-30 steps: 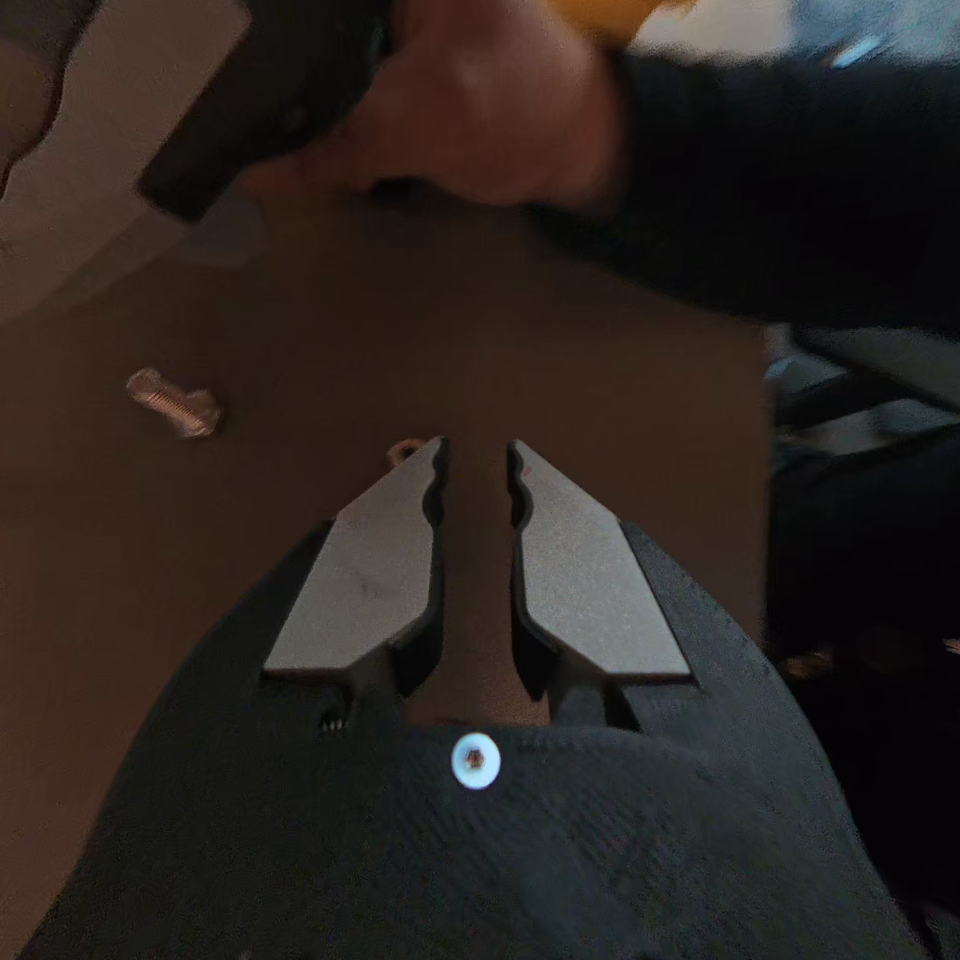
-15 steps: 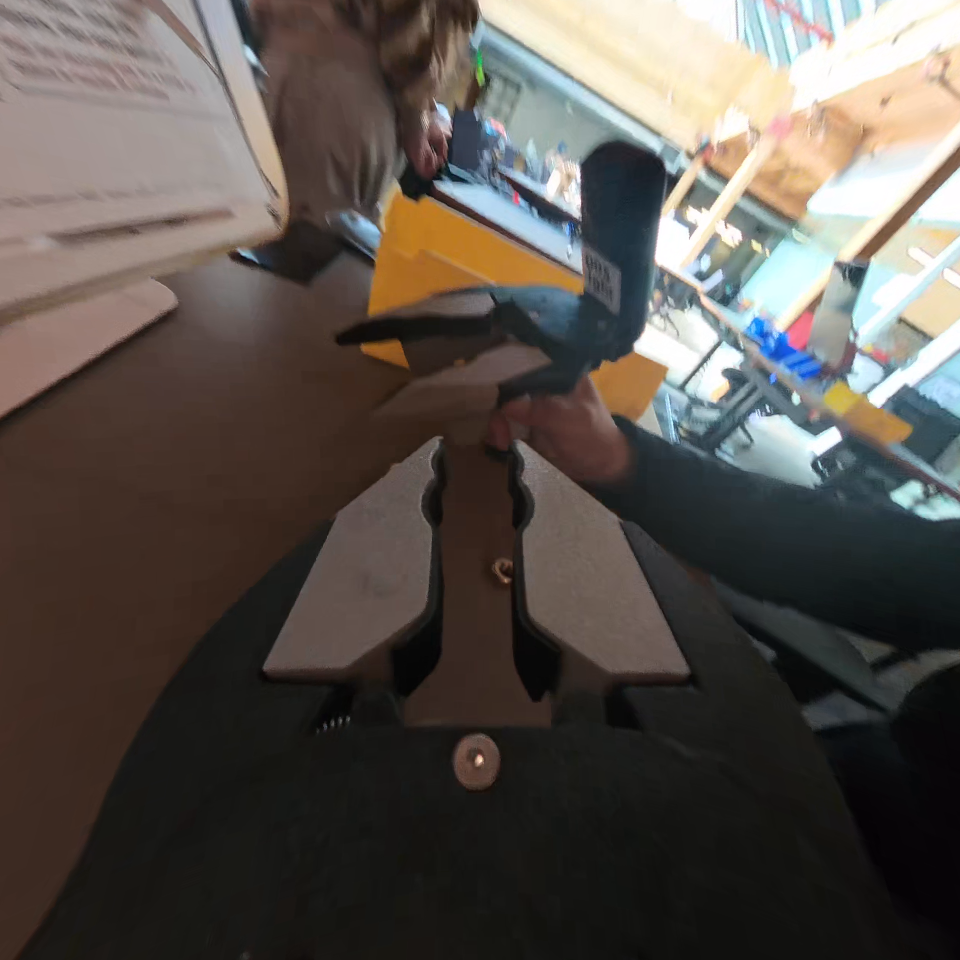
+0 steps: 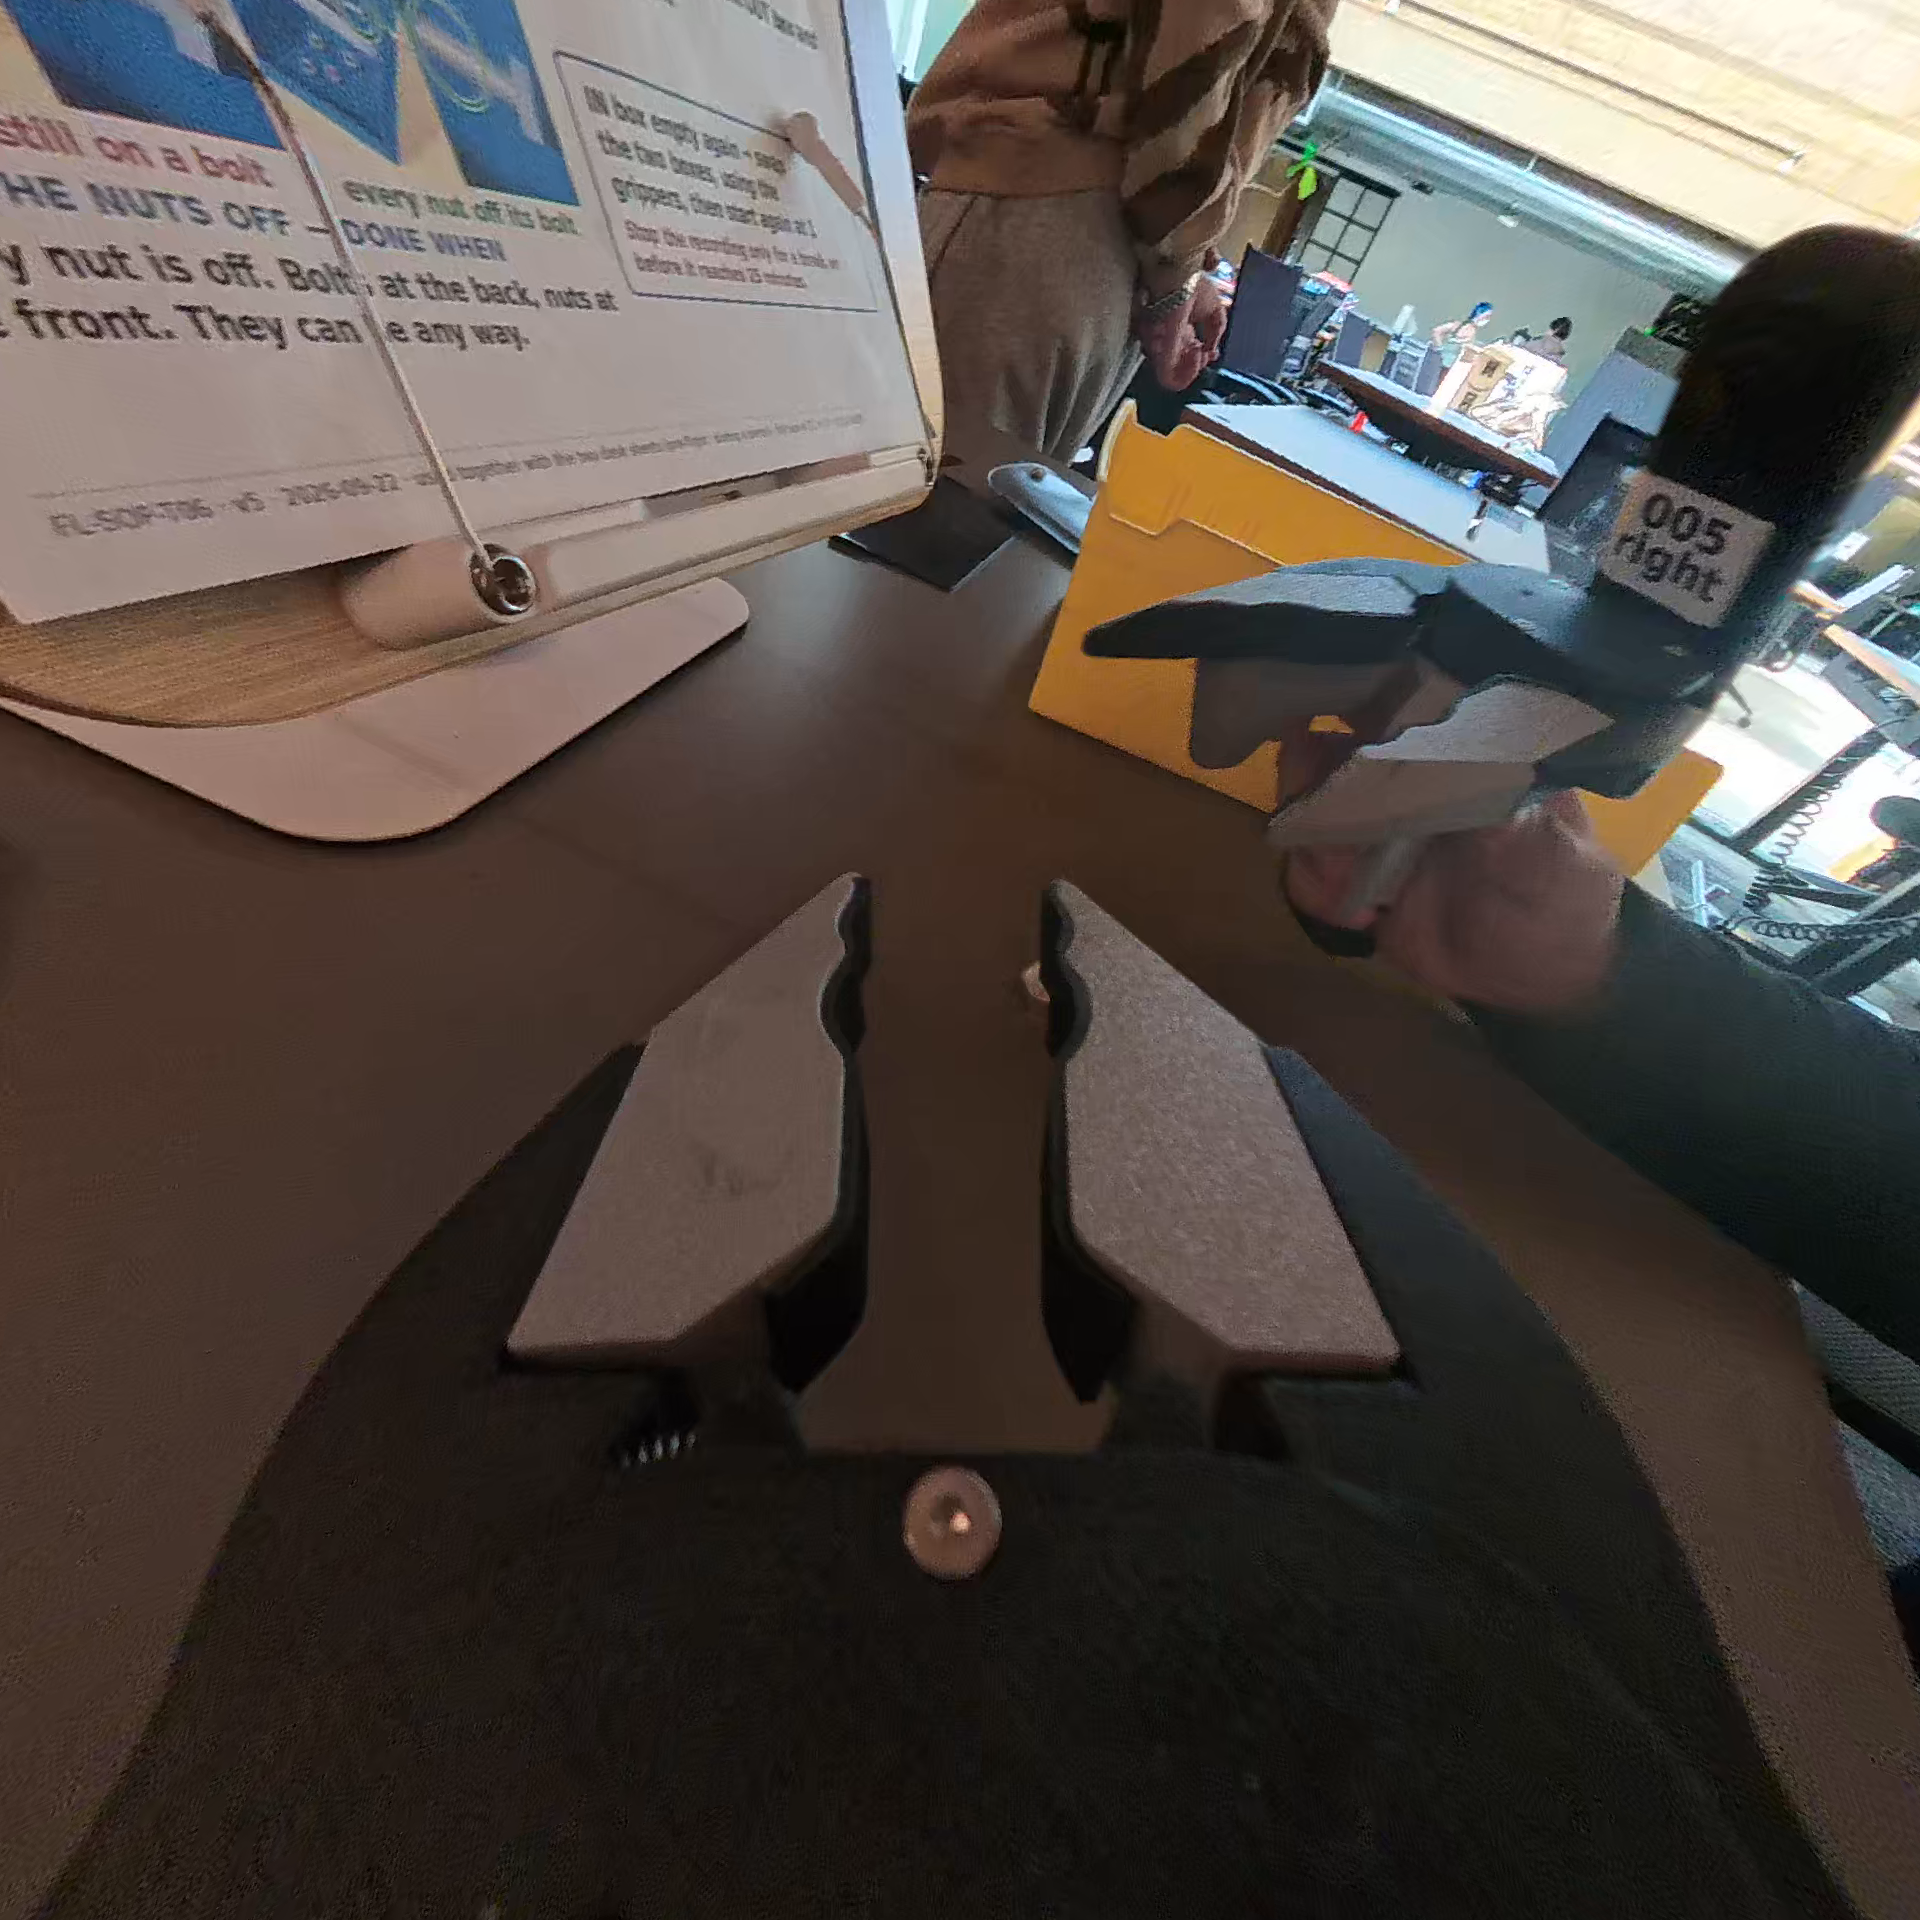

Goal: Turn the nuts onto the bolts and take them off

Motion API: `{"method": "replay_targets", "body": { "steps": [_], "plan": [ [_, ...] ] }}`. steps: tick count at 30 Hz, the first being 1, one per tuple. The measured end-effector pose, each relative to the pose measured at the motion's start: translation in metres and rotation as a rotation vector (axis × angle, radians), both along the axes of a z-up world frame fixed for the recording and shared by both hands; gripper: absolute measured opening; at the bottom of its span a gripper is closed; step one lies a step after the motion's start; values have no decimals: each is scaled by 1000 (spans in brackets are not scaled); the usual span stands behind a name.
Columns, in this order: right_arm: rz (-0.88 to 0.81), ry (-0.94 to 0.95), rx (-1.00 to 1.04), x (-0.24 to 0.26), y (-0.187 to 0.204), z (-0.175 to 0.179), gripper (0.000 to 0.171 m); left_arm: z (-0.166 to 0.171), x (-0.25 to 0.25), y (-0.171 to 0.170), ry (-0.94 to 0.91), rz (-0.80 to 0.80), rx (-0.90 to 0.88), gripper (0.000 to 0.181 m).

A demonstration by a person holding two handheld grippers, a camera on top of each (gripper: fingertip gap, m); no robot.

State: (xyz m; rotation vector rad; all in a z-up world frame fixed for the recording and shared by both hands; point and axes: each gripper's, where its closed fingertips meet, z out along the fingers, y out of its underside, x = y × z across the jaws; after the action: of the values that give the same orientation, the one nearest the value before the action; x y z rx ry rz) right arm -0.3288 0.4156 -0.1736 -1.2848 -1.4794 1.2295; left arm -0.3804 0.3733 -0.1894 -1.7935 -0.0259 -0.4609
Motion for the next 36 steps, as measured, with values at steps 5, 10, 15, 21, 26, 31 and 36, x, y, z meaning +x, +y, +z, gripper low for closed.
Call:
{"method": "replay_targets", "body": {
  "steps": [5, 10, 15, 21, 26, 31, 36],
  "plan": [
    [100, -50, 15, 8, -12, -5, 55, -2, -3, 0, -18, 10, -12, 27],
    [130, -82, 11, 10, -15, -11, 46, -4, 1, 1, 53, 13, -26, 25],
    [170, -94, 56, 13, -23, -14, 31, -8, 7, 2, 93, -6, -42, 24],
    [117, -230, 141, 9, -16, -42, 35, -10, 13, 2, 131, -30, -51, 22],
    [71, -353, 160, 5, -10, -67, 23, -16, 24, 2, 177, -89, -74, 20],
    [63, -345, 140, 2, -12, -64, 6, -21, 43, -1, 221, -195, -93, 18],
    [137, -243, 34, 3, -24, -43, 6, -20, 52, -3, 223, -242, -79, 13]
  ]
}}
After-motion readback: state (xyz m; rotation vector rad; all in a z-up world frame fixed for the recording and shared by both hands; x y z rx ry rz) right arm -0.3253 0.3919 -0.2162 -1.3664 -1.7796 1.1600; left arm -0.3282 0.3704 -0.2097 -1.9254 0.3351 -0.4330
